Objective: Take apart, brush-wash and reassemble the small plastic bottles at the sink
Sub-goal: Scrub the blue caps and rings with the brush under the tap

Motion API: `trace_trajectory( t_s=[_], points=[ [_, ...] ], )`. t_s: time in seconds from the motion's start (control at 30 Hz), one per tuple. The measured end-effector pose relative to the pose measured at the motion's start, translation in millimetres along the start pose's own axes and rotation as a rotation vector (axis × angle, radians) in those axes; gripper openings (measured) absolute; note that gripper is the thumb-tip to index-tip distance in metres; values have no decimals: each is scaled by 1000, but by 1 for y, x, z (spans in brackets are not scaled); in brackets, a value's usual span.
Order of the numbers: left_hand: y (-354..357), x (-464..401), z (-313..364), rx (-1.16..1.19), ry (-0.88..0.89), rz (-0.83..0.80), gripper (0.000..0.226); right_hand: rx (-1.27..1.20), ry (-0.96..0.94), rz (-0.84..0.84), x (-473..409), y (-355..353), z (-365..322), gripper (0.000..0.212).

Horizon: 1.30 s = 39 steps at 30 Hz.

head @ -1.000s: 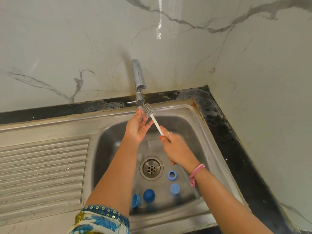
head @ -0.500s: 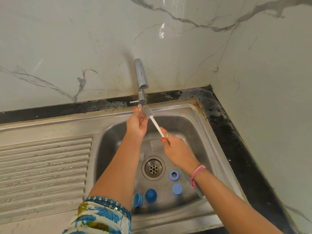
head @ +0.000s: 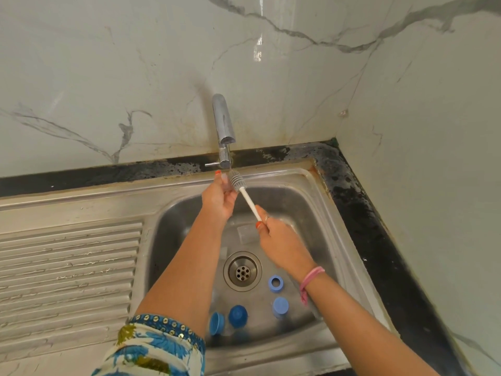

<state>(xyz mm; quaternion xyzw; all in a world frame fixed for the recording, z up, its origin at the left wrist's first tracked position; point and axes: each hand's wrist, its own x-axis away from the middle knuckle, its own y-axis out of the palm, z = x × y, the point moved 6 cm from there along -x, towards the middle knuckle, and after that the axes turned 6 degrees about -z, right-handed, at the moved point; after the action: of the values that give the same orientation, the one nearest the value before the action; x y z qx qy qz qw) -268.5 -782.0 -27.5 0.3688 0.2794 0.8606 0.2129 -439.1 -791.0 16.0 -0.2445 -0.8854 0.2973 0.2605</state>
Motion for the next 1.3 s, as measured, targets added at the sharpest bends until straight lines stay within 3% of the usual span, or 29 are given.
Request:
trace_trajectory(
  t_s=[0.23,0.33,0.43,0.53,0.63,0.9,1.13,1.3],
  points=[
    [1,-1,4,-87,-21,20,17,87,-3,-9,-3,-11,1,47],
    [3,-2,2,-28,-3,33,25,131,-8,5,8,4,2,49],
    [9,3,-8,33,-19,-94,34,67,-1,25,9,6,6,51],
    [10,8,-15,135,-27,-190,16,-26,-17,32,8,-2,11,53],
    [6,8,-16,190,-41,-148,13,-40,-22,-2,12,0,11,55],
    [-1,10,-21,-16,-169,-158,14,-58,1,29,-9,-21,6,48],
    [-3,8,-5,100,-98,-52,12,16,-34,18,5,1,3,48],
    [-8,9,-21,-38,-219,-107,14,-81,28,53,-9,-13,9,48]
  ],
)
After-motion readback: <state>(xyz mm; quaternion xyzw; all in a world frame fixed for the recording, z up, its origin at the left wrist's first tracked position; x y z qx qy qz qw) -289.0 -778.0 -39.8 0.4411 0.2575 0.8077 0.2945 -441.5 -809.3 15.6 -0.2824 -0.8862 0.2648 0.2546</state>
